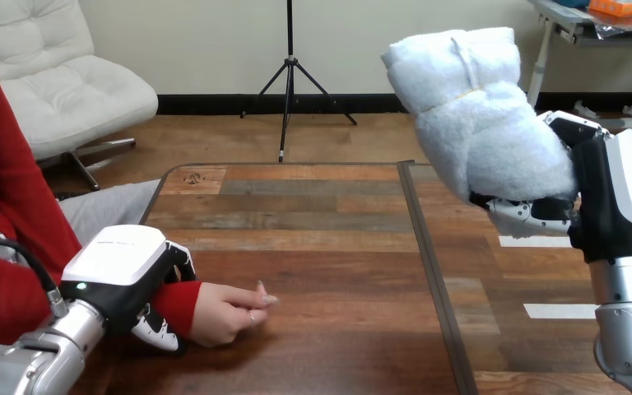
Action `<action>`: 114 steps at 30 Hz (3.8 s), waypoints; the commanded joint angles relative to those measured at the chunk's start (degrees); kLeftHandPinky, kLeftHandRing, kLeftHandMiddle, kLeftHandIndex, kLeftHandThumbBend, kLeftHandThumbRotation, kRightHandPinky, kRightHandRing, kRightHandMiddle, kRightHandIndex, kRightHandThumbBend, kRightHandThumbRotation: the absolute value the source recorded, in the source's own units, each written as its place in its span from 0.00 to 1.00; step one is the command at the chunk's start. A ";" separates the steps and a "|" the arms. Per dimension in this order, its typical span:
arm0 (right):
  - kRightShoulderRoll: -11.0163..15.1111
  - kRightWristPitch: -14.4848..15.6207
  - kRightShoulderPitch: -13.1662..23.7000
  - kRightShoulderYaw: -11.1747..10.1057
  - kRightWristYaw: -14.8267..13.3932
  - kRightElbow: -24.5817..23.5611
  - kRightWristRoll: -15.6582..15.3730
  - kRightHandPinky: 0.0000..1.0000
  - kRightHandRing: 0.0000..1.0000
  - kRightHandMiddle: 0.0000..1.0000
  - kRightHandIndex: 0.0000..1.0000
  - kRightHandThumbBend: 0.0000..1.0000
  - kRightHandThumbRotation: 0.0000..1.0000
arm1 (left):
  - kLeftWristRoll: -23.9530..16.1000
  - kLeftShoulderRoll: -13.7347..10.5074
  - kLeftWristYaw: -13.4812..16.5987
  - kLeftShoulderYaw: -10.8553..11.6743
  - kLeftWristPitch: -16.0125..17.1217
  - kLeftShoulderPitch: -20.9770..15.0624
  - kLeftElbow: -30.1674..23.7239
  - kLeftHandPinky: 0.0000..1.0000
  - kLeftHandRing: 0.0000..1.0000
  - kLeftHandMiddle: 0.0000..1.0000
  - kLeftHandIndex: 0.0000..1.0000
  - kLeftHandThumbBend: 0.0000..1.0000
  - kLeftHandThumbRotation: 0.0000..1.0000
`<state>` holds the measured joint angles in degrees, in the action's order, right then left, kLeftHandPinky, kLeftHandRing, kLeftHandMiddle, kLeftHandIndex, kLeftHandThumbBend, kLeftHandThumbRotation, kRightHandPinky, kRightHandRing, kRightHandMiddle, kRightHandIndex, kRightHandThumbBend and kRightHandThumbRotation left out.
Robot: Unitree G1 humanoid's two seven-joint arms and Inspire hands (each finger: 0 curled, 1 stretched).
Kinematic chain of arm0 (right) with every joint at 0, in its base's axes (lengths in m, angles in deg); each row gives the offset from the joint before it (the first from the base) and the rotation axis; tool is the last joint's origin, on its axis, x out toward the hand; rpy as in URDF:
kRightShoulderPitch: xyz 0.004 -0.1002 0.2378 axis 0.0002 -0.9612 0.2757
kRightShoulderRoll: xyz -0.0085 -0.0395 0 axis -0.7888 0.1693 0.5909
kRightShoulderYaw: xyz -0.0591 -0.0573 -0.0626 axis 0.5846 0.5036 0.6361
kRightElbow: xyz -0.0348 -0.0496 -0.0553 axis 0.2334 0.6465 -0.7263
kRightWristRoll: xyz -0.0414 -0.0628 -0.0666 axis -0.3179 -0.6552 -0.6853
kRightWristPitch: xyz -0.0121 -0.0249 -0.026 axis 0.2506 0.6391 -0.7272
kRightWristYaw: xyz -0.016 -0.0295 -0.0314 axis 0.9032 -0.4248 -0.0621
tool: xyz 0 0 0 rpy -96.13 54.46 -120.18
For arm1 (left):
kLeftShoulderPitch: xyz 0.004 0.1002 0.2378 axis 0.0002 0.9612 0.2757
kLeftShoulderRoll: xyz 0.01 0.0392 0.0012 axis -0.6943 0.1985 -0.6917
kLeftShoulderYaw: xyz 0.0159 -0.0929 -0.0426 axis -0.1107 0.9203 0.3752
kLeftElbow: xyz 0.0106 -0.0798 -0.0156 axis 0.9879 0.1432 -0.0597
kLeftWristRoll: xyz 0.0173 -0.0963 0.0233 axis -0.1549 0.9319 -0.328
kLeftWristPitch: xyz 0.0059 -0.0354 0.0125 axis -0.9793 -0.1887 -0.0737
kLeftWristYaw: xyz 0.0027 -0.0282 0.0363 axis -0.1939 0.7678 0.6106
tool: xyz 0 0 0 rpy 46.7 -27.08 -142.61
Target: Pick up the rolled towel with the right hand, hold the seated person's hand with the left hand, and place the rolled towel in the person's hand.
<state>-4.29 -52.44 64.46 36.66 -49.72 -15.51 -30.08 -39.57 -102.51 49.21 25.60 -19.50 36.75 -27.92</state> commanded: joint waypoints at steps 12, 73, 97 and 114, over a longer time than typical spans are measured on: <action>0.19 0.24 2.23 -2.38 -0.09 -3.97 2.04 0.27 0.32 0.39 0.44 0.75 0.00 | 1.55 -0.75 -3.49 -0.87 -2.18 -2.80 1.62 0.37 0.44 0.47 0.48 0.83 0.00; -0.79 -0.66 3.25 -2.21 1.33 -1.49 3.69 0.28 0.32 0.39 0.44 0.75 0.00 | 12.22 0.06 -5.90 2.49 -2.74 -3.43 -3.51 0.20 0.25 0.32 0.31 0.74 0.00; -1.06 -0.53 3.30 -1.86 0.90 -0.92 2.96 0.25 0.31 0.38 0.44 0.75 0.00 | 14.32 0.55 -5.04 5.31 -3.35 -5.05 -8.99 0.20 0.25 0.32 0.31 0.71 0.00; -2.38 0.65 2.78 -1.59 1.52 -0.67 3.29 0.25 0.30 0.38 0.45 0.74 0.00 | 15.71 0.32 -5.27 6.91 -4.30 -6.20 -11.40 0.21 0.26 0.32 0.31 0.70 0.00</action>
<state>-5.30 -51.76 64.32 36.22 -47.71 -15.38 -27.93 -26.03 -102.47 41.50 28.73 -24.55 36.76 -31.86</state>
